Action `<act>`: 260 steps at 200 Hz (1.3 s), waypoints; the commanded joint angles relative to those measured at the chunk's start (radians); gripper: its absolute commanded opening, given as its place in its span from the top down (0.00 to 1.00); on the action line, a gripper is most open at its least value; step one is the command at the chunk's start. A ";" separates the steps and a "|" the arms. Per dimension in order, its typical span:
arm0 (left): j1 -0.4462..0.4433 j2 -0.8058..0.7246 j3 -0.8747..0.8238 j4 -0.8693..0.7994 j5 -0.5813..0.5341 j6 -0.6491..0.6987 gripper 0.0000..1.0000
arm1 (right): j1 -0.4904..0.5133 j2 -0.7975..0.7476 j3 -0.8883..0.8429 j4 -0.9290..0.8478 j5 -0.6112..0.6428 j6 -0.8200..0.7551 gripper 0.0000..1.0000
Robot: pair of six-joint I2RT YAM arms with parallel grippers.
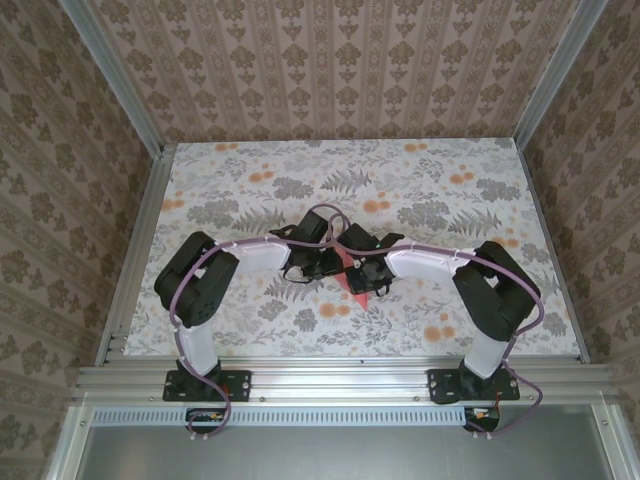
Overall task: Fold a paper plane with a square sheet of paper (pick it up from the middle)
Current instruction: Move a paper plane to the center of the table.
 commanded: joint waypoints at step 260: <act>0.023 -0.068 -0.057 0.025 -0.025 0.002 0.77 | 0.036 0.100 0.089 -0.094 0.100 0.029 0.87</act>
